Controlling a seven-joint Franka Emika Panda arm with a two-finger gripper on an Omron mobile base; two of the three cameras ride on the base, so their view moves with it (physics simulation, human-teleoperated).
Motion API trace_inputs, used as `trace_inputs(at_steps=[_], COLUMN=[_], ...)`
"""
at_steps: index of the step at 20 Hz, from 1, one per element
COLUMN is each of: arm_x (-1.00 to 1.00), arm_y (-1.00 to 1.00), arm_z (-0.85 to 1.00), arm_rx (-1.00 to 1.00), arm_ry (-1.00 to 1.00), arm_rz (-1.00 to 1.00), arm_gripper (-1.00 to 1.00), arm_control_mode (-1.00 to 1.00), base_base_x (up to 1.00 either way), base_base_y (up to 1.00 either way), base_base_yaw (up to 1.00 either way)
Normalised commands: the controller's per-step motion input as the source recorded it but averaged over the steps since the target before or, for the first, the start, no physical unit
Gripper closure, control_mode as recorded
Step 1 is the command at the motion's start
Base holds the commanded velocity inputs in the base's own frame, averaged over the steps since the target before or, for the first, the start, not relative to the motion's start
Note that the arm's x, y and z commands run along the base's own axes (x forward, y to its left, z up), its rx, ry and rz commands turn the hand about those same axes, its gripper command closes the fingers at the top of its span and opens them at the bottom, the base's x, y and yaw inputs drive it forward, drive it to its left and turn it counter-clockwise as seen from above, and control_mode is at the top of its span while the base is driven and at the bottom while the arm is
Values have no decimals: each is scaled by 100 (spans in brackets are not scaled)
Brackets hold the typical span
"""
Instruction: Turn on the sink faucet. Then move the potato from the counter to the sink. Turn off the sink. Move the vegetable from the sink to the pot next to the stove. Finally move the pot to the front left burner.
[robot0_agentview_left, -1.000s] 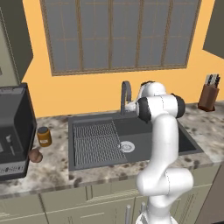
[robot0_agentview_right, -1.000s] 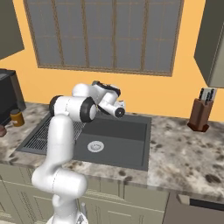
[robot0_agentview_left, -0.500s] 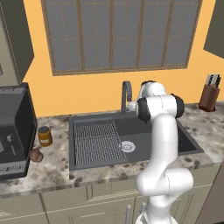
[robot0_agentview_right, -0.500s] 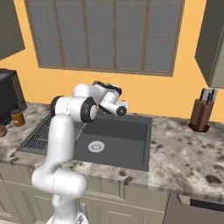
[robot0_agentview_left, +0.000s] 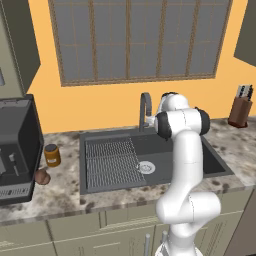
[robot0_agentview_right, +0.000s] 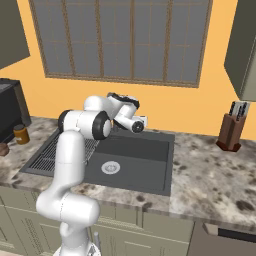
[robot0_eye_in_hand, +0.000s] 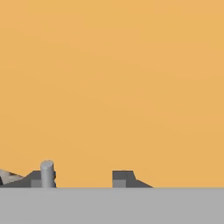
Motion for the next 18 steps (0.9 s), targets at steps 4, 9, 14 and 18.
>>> trace_inputs(at_steps=[4,9,14,18], arm_x=[-2,0,-1,-2], arm_y=[-83,-84,-89,-87], arm_z=[-41,-44,-48,-45], arm_rx=[0,1,1,3], arm_ry=[3,4,3,2], arm_rz=[-11,-9,-7,-6], arm_gripper=[100,100,100,100], arm_control_mode=[-100,-100,-100,-100], base_base_x=[0,0,0,0], base_base_y=[0,0,0,0], base_base_yaw=[0,0,0,0])
